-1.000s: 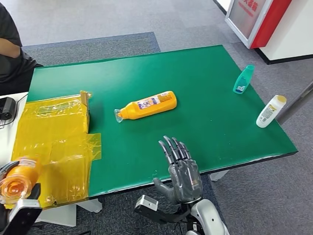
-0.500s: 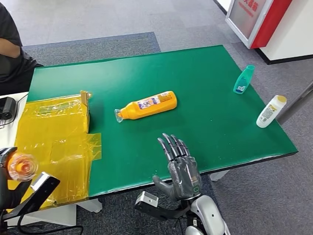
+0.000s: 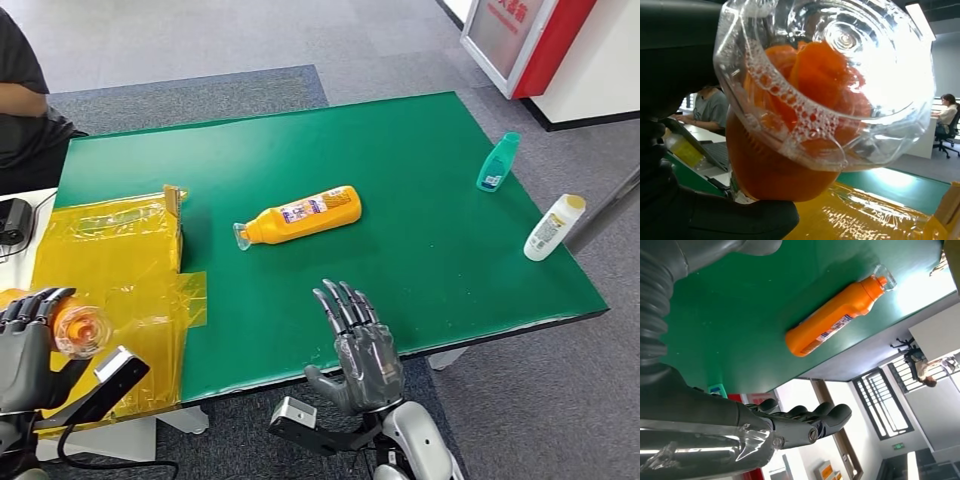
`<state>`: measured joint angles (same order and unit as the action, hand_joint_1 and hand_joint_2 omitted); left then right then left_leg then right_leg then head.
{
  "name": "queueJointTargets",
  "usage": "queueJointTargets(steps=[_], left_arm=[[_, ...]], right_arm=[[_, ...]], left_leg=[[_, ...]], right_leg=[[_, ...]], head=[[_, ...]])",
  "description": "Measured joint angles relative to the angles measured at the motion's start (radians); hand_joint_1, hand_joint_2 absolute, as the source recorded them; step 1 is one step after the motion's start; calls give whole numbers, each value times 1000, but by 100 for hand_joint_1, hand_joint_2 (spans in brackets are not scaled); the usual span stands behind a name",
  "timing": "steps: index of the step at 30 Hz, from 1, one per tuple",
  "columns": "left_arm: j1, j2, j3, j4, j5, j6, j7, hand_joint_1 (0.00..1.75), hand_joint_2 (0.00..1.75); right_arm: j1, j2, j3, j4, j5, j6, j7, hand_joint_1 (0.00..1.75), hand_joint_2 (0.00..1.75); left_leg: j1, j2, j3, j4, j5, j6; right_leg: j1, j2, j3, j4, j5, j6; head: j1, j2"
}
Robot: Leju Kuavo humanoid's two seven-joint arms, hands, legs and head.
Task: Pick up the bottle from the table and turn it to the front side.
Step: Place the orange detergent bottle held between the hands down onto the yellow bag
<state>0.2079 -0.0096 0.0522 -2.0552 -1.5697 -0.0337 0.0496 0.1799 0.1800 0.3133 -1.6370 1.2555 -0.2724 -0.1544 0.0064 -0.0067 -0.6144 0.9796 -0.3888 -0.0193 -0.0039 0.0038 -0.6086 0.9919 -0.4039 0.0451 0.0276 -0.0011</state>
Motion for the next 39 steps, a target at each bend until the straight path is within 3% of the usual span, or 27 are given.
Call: queueJointTargets(steps=[4, 11, 17, 25, 28, 33, 36, 39], left_arm=[[-64, 23, -50, 65, 12, -62, -24, 174, 175], [-204, 54, -141, 300, 50, -150, -14, 171, 175], [-346, 51, -176, 495, 51, -215, 29, 173, 175], [-432, 27, -212, 641, 24, -213, 53, 166, 175], [-446, 21, -218, 666, 11, -217, 67, 141, 175], [-476, 8, -220, 720, 29, -254, 59, 35, 175], [-481, -1, -214, 772, 56, -307, 63, 28, 175], [-470, -7, -207, 809, 63, -326, 73, 7, 175]], right_arm=[[-16, -1, 14, 13, -28, 11, -16, 0, 175], [-49, -15, 59, 59, -90, 38, -54, 0, 175], [-78, -25, 94, 100, -127, 58, -70, 0, 175], [-92, -37, 119, 128, -152, 70, -65, 0, 175], [-94, -39, 124, 136, -159, 76, -62, 0, 175], [-102, -44, 136, 153, -167, 86, -64, 0, 175], [-109, -45, 144, 163, -170, 89, -66, 0, 175], [-111, -47, 147, 171, -173, 91, -66, 0, 175]], left_leg=[[0, 0, 0, 0, 1, 0], [0, 0, 0, 0, 2, 0], [0, 0, 3, 0, 3, 0], [0, 0, 5, 0, 4, -2], [0, 0, 5, 0, 4, -3], [0, 0, 6, 0, 5, -3], [0, 0, 5, 0, 5, -4], [0, 0, 2, 0, 7, -3]], right_leg=[[0, -1, 0, 0, 1, 0], [0, -1, 0, 0, 3, -1], [0, -1, 4, 0, 3, -1], [0, -1, 5, 2, 4, -2], [0, 0, 5, 3, 5, -2], [0, 0, 5, 4, 5, -3], [0, 1, 3, 5, 5, -3], [0, 1, -1, 5, 6, -3]], head=[[0, 0], [0, 0], [0, 0], [0, 0], [0, 0], [0, 0], [0, 0], [0, 0]])
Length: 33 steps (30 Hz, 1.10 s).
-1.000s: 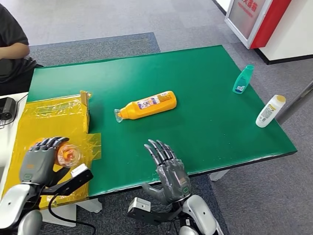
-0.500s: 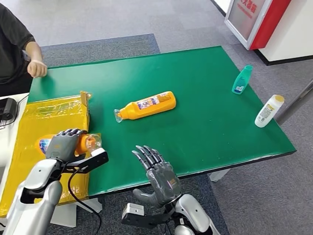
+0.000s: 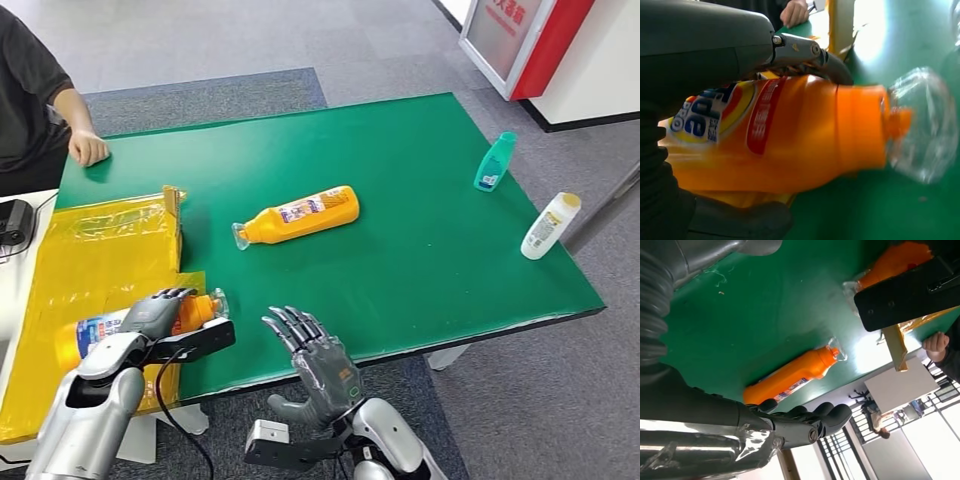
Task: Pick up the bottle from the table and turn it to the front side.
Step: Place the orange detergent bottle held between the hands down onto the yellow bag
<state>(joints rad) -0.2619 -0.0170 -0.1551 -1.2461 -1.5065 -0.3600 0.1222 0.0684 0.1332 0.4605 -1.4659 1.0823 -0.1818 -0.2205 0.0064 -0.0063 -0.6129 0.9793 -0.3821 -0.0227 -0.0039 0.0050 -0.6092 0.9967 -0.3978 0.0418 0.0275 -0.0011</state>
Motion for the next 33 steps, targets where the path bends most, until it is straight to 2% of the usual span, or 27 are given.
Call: queueJointTargets(steps=[1, 9, 13, 17, 23, 27, 30, 33], left_arm=[[1, -1, 3, 8, 0, -2, 3, 0, 175], [-5, -16, 32, 30, -9, 1, 62, 0, 175], [11, -34, 58, 1, -48, 45, 95, 0, 175], [52, -54, 71, -86, -61, 124, 95, 0, 175], [134, -98, 82, -312, -46, 339, -3, 0, 175], [173, -120, 85, -431, -3, 396, -59, 0, 175], [217, -135, 89, -517, 144, 448, -175, 0, 175], [299, -139, 91, -622, 431, 464, -350, 0, 175]], right_arm=[[-1, 0, 0, 2, -1, 0, 0, 0, 175], [-2, -1, 1, 13, -4, 0, 7, 0, 175], [3, -3, 0, 14, -4, -1, 23, 0, 175], [14, -7, -3, 12, -1, -6, 44, 0, 175], [49, -18, -14, -12, 14, -24, 86, 0, 175], [68, -28, -16, -30, 17, -31, 99, 0, 175], [81, -35, -17, -44, 18, -44, 115, 0, 175], [101, -39, -25, -68, 9, -56, 124, 0, 175]], left_leg=[[0, 0, -1, 0, 0, 0], [0, 0, -1, 0, 0, 0], [0, 0, -2, 0, 0, 0], [0, 0, -2, 0, -1, 0], [0, 0, -3, 0, -2, 1], [0, 0, -3, 0, -2, 1], [0, 0, -3, 0, -2, 1], [0, 0, -3, 0, -4, 0]], right_leg=[[0, 0, 0, 0, 0, 0], [0, 0, -1, 0, 0, 0], [0, 0, -1, 0, 0, 0], [0, 0, -1, 0, 0, 0], [0, 0, -2, 0, -1, 1], [0, 0, -2, 0, -2, 2], [0, 0, -2, 0, -2, 2], [0, 0, -2, 0, -3, 1]], head=[[0, 0], [0, 0], [0, 0], [0, 0], [0, 0], [0, 0], [0, 0], [0, 0]])
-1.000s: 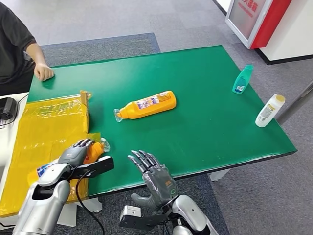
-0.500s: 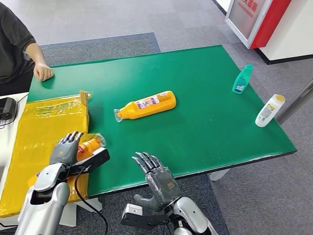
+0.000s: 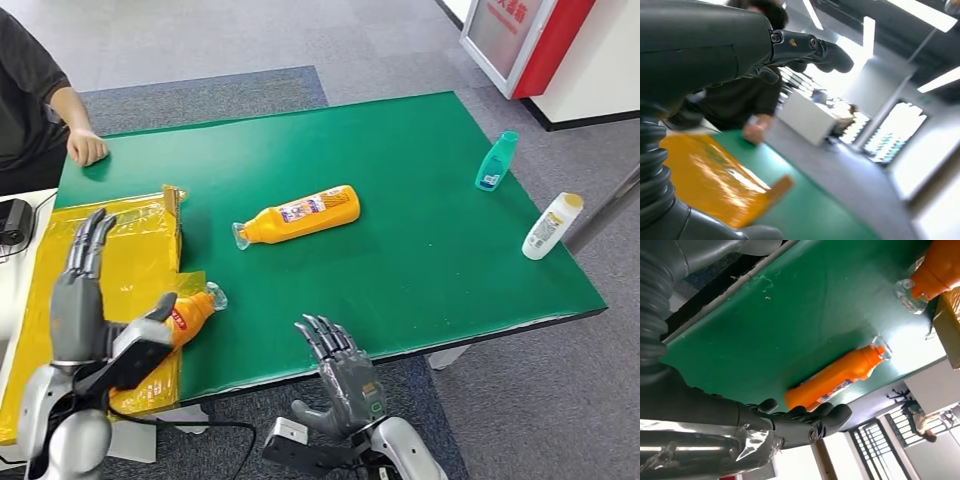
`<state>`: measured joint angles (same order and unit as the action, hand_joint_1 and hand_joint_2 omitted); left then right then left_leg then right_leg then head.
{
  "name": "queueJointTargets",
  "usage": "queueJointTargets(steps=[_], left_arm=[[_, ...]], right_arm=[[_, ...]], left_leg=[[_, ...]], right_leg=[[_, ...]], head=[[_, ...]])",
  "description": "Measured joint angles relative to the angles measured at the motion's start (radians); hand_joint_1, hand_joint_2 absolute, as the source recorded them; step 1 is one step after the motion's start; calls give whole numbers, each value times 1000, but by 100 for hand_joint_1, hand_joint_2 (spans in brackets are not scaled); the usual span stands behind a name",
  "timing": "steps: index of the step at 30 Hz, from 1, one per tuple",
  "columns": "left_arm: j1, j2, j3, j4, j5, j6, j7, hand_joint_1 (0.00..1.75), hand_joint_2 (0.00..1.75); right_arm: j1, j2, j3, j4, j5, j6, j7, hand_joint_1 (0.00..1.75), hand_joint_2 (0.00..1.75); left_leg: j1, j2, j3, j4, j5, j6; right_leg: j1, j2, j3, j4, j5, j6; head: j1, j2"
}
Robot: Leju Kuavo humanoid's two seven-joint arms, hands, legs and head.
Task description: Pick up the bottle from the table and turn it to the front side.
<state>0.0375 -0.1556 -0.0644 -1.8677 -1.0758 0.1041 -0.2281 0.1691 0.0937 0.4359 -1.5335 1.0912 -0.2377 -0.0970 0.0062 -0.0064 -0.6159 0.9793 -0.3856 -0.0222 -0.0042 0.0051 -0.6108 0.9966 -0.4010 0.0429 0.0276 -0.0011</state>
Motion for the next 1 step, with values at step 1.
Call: queueJointTargets(steps=[1], left_arm=[[17, 0, 1, -18, 52, -1, -31, 0, 175]], right_arm=[[4, -1, -2, -5, -2, -1, 1, 0, 175]], left_leg=[[0, 0, 0, 0, 0, 0]], right_leg=[[0, 0, 0, 0, 0, 0]], head=[[0, 0]])
